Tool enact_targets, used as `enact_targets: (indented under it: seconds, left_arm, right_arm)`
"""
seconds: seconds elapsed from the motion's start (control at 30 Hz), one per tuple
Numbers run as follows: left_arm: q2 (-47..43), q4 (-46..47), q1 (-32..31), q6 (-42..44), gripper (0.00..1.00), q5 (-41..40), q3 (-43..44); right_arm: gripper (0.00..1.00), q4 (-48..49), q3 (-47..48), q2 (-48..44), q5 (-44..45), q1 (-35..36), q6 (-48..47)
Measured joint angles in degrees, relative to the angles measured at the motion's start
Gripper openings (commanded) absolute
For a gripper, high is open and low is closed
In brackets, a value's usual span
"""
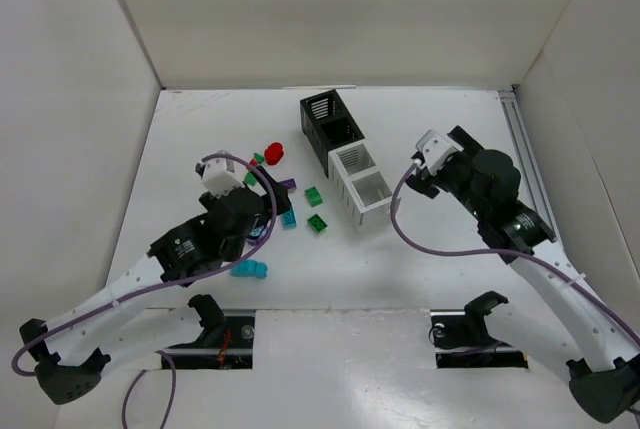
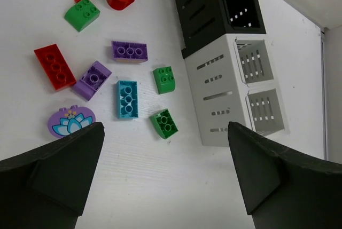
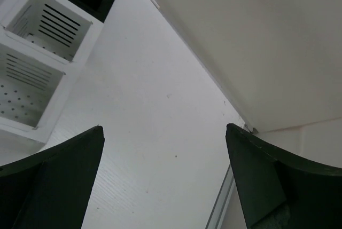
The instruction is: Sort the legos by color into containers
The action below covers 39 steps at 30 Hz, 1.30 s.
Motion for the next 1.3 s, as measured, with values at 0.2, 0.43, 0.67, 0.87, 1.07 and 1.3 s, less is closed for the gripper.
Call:
enact_targets:
  seconds: [0.2, 0.43, 0.67, 0.87, 1.07, 1.3]
  left_arm:
    - [-0.24, -4.07, -0.02, -4.07, 1.0, -0.2, -0.17]
    - [-1.22, -12.11, 0.0, -11.89, 1.0, 0.26, -0.17]
    - [-7.5, -18.32, 0.0, -18.88, 1.0, 0.5, -0.61]
    - [-10.47, -20.9, -0.02, -22.1, 1.0, 0.72, -2.91]
    - [-12.15, -24.28, 0.04, -24.59, 1.0, 1.03, -4.22]
    - [-14.29, -27.06, 0.04, -26.03, 1.0, 1.79, -5.05]
  right_arm:
    - [1.0, -0.02, 3.45, 3.67, -0.04, 8.35, -2.01]
    - [1.0, -1.07, 13.77, 14.56, 2.34, 21.38, -3.67]
    - [0.97, -0.92, 16.92, 29.05, 6.67, 31.63, -1.03]
    - [0.94, -0.9, 20.87, 43.56, 9.57, 35.76, 4.5]
    - [0.94, 1.38, 25.59, 53.59, 11.56, 38.71, 11.93]
    - [0.94, 5.25, 30.99, 62.6, 13.84, 38.97, 21.68]
